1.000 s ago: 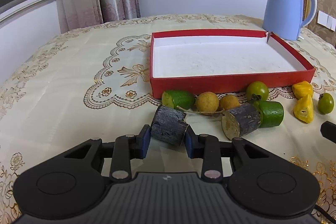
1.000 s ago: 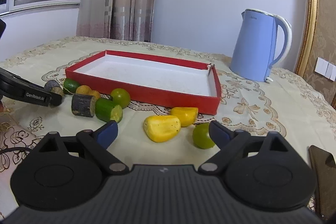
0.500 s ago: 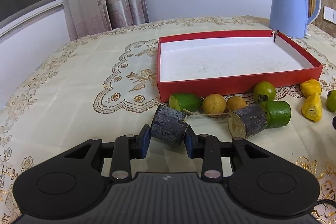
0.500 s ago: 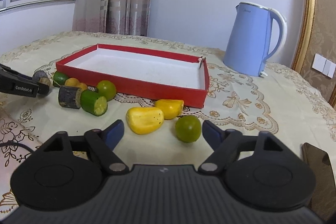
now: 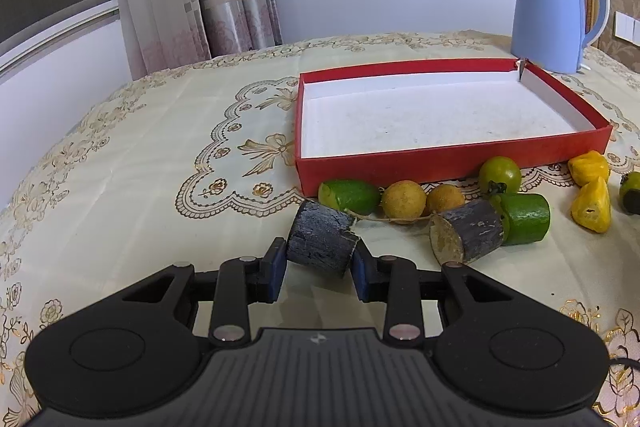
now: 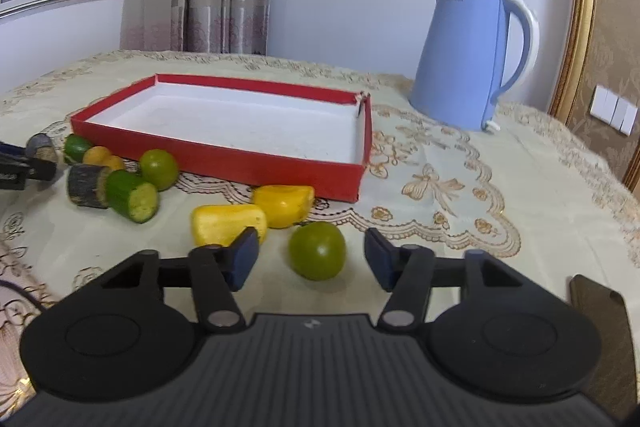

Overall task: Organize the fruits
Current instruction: 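Lift the log piece with the left gripper while the right gripper grasps the green tomato, then carry the log piece into the red tray and open the left gripper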

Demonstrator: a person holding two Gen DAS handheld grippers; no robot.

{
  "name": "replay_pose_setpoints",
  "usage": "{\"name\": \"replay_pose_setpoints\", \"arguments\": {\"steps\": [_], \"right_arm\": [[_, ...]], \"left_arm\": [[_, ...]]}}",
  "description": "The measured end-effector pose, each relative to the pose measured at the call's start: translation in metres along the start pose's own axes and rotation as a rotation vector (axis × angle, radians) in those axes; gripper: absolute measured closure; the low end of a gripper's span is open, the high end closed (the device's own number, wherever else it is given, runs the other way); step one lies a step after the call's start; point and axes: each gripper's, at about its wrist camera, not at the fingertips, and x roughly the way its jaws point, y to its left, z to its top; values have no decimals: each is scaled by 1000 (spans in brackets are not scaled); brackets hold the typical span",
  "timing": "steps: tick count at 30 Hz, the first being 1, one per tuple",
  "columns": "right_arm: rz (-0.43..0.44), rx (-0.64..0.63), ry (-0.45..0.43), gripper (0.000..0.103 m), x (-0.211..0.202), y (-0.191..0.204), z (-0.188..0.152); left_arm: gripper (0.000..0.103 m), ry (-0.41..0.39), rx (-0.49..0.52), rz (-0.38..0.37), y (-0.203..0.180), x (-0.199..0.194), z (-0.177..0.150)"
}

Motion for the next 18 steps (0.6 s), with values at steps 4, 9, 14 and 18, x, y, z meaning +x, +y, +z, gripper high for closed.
{"name": "replay_pose_setpoints", "arguments": {"steps": [4, 9, 14, 18], "right_arm": [[34, 39, 42, 71, 15, -9, -1], [45, 35, 33, 71, 14, -8, -2], [53, 42, 10, 71, 5, -8, -4], [50, 48, -5, 71, -2, -9, -4]], "left_arm": [[70, 0, 8, 1, -1, -1, 0], [70, -2, 7, 7, -1, -1, 2], [70, -2, 11, 12, -2, -1, 1], [70, -8, 12, 20, -2, -3, 2]]}}
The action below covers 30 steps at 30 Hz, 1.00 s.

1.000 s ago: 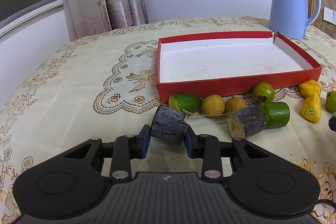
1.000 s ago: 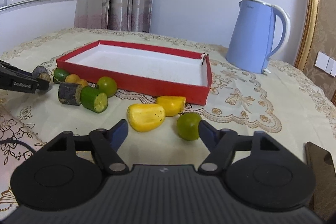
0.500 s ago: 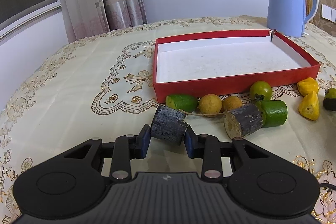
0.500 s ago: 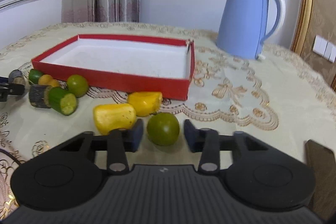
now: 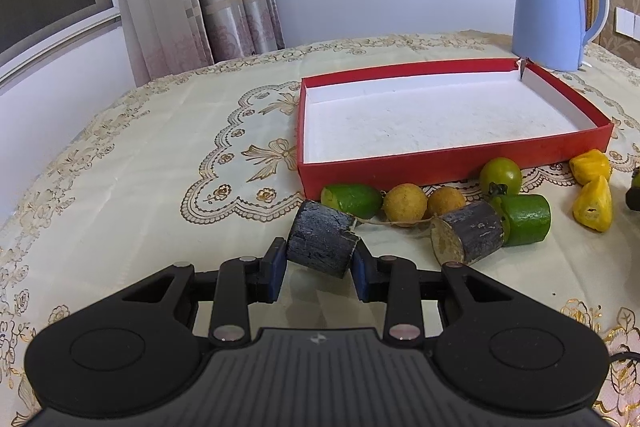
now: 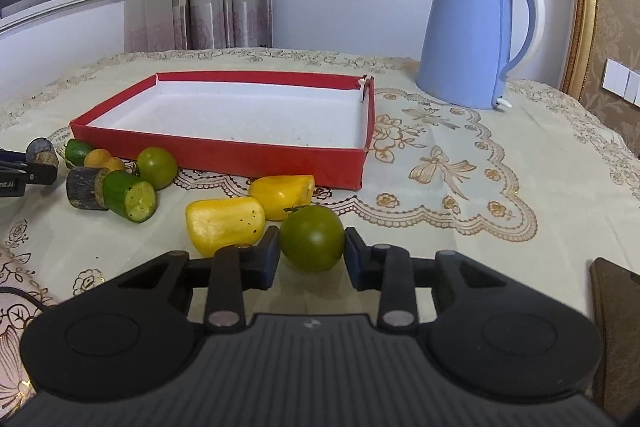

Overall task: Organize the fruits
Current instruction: 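Carry the log piece into the red tray and open the left gripper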

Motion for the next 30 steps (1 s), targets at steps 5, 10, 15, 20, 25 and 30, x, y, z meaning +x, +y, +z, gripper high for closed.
{"name": "replay_pose_setpoints", "arguments": {"steps": [5, 10, 15, 20, 25, 30], "right_arm": [[-1, 5, -28, 71, -11, -1, 1], [-1, -6, -50, 71, -21, 2, 2], [12, -13, -69, 71, -27, 6, 4], [26, -21, -81, 71, -31, 10, 5], [37, -28, -83, 71, -32, 13, 6], [44, -32, -86, 71, -32, 15, 7]], "left_arm": [[70, -5, -3, 7, 1, -2, 1], [70, -22, -2, 9, 2, -8, 5], [70, -34, 5, 7, -1, -10, 10], [70, -45, 12, 11, -4, -11, 15], [70, -58, 20, 20, -7, -9, 23], [70, -63, 22, 32, -10, -1, 33]]}}
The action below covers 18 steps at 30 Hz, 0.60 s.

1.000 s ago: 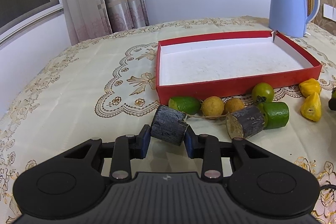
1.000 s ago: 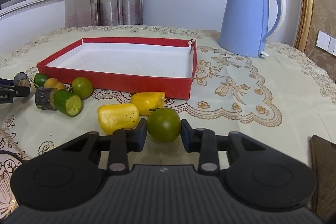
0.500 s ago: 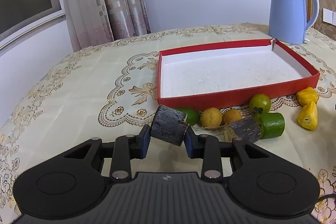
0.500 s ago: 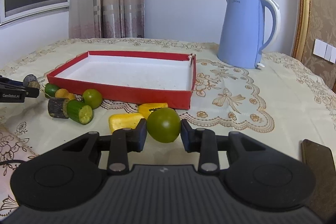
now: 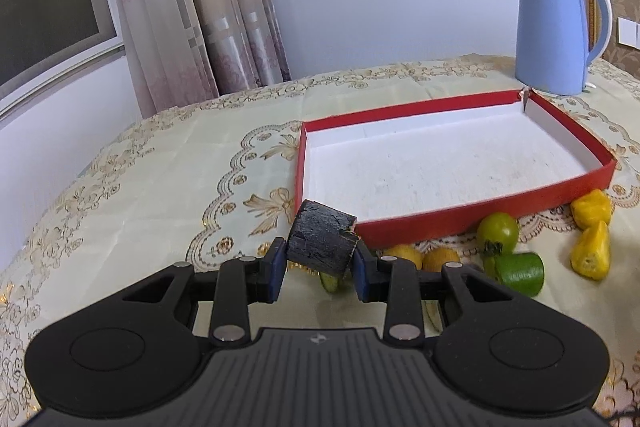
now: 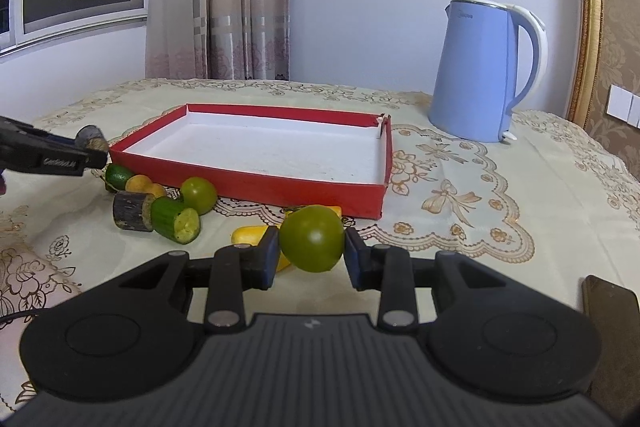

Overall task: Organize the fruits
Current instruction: 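Carry the log piece into the red tray and open the left gripper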

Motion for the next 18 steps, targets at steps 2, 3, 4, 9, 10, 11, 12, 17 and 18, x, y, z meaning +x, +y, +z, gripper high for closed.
{"name": "replay_pose_setpoints", "arguments": {"steps": [2, 3, 4, 9, 10, 11, 12, 17, 18], "right_arm": [[2, 0, -2, 71, 0, 1, 0], [3, -1, -2, 71, -1, 1, 0], [5, -1, -3, 71, -1, 2, 1], [15, -1, -9, 71, -1, 4, 2], [17, -1, -11, 71, -1, 5, 3], [20, -1, -13, 71, -1, 5, 4], [23, 0, -15, 71, -1, 6, 5], [31, -1, -20, 71, -2, 7, 6], [30, -1, -23, 71, -2, 7, 6]], "left_arm": [[70, -2, -3, 3, -1, 3, 4], [70, -5, -3, 4, -1, 4, 7], [70, -5, -2, 5, -2, 6, 9], [70, -2, 5, 7, -5, 16, 21], [70, 1, 7, 6, -7, 19, 24], [70, 4, 9, 5, -7, 22, 27], [70, 6, 10, 4, -9, 25, 30], [70, 18, 23, 12, -16, 43, 45], [70, 20, 25, 15, -18, 47, 48]]}}
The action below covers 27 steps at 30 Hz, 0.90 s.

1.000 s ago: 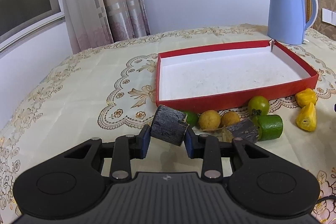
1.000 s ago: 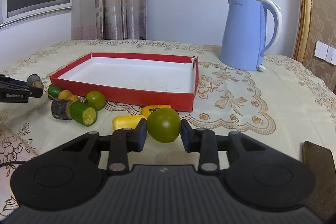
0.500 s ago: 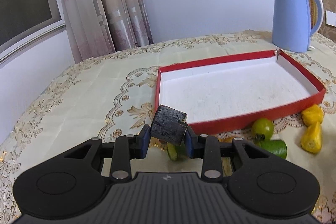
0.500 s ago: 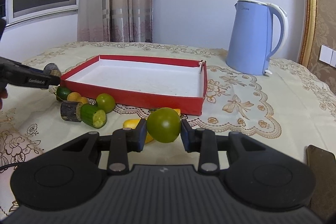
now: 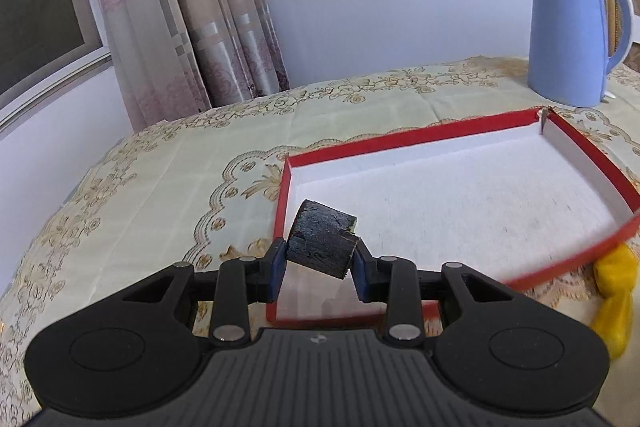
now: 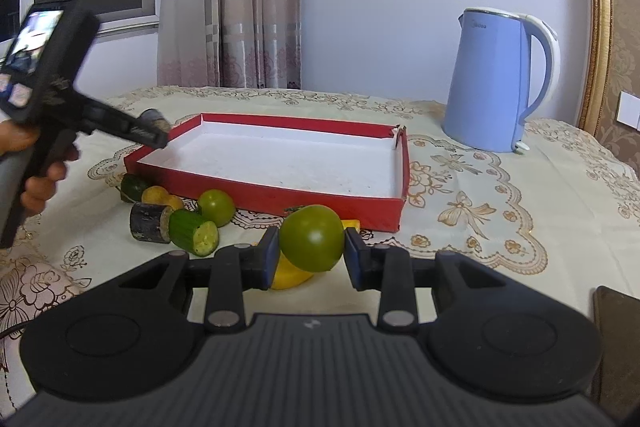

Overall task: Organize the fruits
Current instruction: 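Carry the log piece into the red tray and open the left gripper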

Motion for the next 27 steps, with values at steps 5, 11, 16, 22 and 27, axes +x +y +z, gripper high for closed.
{"name": "replay_pose_setpoints", "arguments": {"steps": [5, 11, 16, 22, 27], "right_arm": [[0, 5, 4, 71, 2, -3, 0], [4, 11, 9, 71, 5, -6, -1], [5, 13, 9, 71, 5, -7, -1], [3, 14, 11, 71, 7, -9, 0], [10, 13, 13, 71, 8, -6, 0]], "left_arm": [[70, 29, 21, 13, -9, 23, 13], [70, 65, 30, 26, -17, 52, 28], [70, 101, 34, 16, -23, 76, 38], [69, 127, 12, 10, -24, 96, 46], [67, 147, -2, 11, -23, 104, 47]]}}
